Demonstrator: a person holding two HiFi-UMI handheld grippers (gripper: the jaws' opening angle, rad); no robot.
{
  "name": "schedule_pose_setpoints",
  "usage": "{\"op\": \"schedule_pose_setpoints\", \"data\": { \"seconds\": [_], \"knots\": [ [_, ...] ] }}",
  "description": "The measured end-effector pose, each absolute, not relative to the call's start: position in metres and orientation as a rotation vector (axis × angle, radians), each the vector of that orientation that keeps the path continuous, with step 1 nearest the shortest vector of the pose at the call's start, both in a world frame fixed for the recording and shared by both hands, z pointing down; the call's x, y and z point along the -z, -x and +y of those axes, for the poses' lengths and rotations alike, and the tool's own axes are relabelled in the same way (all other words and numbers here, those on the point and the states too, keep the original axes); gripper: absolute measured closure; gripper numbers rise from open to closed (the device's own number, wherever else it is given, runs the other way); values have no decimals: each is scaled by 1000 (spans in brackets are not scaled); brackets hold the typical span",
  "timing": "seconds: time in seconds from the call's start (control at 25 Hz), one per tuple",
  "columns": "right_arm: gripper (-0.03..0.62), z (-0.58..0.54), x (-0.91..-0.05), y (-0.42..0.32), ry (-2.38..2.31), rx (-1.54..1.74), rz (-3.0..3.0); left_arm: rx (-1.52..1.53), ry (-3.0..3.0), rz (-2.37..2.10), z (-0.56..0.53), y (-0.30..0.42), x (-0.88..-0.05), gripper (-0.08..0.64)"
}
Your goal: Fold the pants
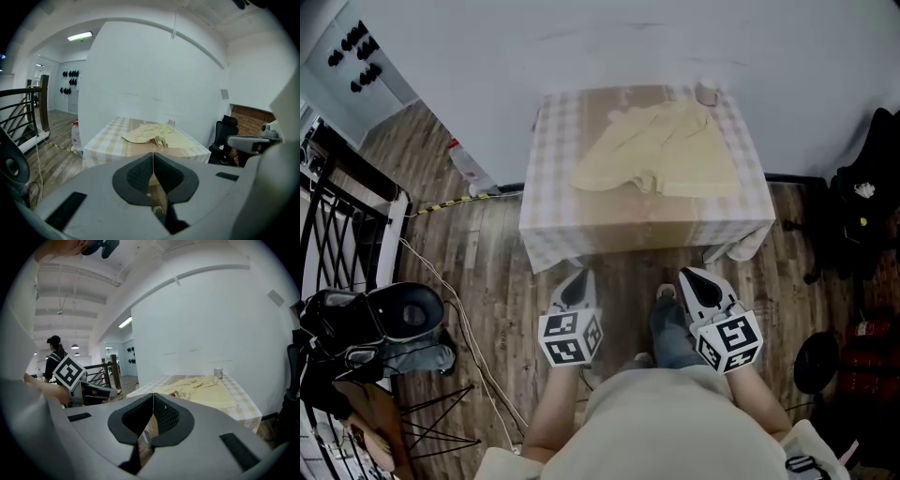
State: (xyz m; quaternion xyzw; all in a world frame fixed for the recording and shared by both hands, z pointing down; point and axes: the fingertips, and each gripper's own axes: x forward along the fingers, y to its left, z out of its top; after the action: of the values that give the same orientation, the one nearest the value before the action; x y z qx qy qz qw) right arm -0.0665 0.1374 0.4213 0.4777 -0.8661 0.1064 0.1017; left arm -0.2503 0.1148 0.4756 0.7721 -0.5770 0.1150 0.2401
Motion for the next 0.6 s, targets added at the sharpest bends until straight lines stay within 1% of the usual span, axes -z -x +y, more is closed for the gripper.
{"op": "schedule_pose_setpoints", "data": {
  "seconds": [0.6],
  "knots": [
    [591, -43, -402, 42, -1257, -212, -2633, -330, -1989, -1713, -30, 239, -484, 554]
  ]
}}
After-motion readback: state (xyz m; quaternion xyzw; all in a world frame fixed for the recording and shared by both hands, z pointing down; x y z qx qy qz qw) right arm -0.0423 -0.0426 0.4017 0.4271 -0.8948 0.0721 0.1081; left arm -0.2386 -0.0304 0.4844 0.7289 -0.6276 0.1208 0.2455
